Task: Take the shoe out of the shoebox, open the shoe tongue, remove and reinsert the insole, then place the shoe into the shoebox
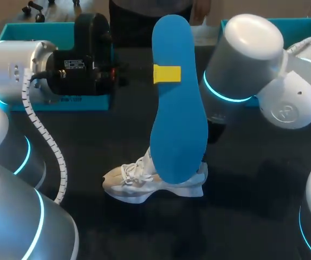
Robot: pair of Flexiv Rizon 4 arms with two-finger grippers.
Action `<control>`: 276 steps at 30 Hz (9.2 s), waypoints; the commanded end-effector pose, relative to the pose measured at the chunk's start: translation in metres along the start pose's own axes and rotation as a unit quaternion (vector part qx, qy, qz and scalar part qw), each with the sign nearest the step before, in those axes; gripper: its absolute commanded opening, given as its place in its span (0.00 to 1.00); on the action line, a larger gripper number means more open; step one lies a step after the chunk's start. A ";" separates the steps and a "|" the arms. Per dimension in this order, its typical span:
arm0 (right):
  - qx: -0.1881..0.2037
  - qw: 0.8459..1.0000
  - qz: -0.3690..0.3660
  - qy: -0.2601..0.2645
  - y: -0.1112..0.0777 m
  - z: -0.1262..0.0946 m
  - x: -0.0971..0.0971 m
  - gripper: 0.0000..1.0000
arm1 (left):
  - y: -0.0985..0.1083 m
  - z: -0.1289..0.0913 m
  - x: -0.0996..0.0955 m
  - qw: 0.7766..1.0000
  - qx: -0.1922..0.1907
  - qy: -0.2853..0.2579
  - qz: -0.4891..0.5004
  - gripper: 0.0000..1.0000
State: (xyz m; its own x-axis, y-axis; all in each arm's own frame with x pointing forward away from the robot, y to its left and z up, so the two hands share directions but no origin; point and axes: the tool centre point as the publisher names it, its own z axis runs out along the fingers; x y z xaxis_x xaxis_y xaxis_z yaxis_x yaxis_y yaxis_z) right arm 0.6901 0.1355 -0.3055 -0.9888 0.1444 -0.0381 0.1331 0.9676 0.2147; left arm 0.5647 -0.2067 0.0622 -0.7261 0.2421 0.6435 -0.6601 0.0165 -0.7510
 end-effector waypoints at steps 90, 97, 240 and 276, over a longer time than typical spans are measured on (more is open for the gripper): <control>-0.057 0.897 0.426 0.108 0.041 0.046 0.005 0.00 | 0.005 0.006 0.007 1.000 0.011 -0.006 0.001 0.00; -0.084 0.865 0.492 0.053 0.036 0.041 0.013 0.00 | 0.005 0.006 0.007 1.000 0.011 -0.006 0.001 0.00; -0.297 0.725 0.570 0.247 -0.023 -0.104 0.044 1.00 | 0.005 0.006 0.007 1.000 0.011 -0.006 0.001 0.00; -0.341 0.703 0.550 0.295 -0.004 -0.218 0.029 1.00 | 0.005 0.006 0.007 1.000 0.011 -0.006 0.001 0.00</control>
State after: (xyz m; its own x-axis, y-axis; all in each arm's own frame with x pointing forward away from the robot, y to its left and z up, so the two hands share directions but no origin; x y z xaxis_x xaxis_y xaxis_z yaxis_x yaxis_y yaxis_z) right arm 0.6487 0.0883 -0.0993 -0.1991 0.4087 0.8907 0.9748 -0.0107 0.2229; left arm 0.5648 -0.2066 0.0621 -0.7261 0.2420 0.6436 -0.6603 0.0158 -0.7509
